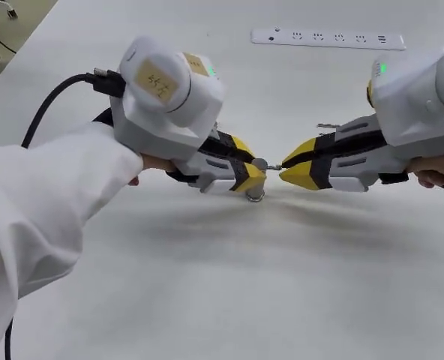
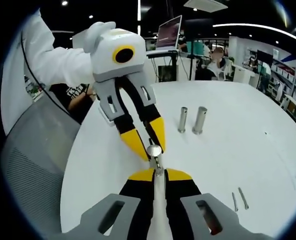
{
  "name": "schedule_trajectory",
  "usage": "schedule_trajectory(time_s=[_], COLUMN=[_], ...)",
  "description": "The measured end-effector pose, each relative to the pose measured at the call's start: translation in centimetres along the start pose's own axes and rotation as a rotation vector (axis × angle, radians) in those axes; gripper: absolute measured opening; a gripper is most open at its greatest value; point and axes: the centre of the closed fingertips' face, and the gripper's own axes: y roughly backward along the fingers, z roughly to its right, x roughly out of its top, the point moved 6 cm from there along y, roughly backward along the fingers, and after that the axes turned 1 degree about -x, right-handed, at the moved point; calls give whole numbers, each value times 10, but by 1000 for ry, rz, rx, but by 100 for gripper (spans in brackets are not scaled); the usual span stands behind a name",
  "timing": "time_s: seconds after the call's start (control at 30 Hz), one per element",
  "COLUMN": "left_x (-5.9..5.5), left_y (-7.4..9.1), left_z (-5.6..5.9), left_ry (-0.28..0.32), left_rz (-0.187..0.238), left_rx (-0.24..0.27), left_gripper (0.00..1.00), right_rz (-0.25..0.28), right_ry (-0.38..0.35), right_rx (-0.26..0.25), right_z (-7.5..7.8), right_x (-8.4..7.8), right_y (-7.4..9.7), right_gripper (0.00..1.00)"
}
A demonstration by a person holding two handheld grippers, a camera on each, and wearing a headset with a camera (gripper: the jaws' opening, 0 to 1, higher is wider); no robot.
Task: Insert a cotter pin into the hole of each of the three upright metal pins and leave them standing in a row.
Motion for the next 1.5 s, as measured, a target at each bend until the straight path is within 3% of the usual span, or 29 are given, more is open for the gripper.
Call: schedule_trajectory(time_s=[0.4,0.8,0.87,1.13,1.23,1.37,1.43,1.5], left_x=[0,0,1,0,1,6,11,13], left_y=[0,0,3,13,20,32,39,46], left_z=[1,0,1,2,-1,1,3,7], left_ry=[5,63,49,38,57,94,108,151], left_rz=[4,18,31,39,68,136,209,250], left_rx=[7,15,17,36,54,57,55,45], left_gripper=[10,10,10,14,18,26,31,37], right_rz=[9,16,19,104,129,194,208,221], right_ry=[-4,9,5,-36,-54,-109,-120,-125], right_rx=[3,0,1,-25,-27,-32,-37,-54], right_z=[0,-2,-3,-9,-13,-20,-23,-26], right_x=[4,12,12,22,24,27,28,28], right_y=[-5,-7,-7,7,14,26,30,36], right_gripper=[0,0,0,7,13,27,30,36])
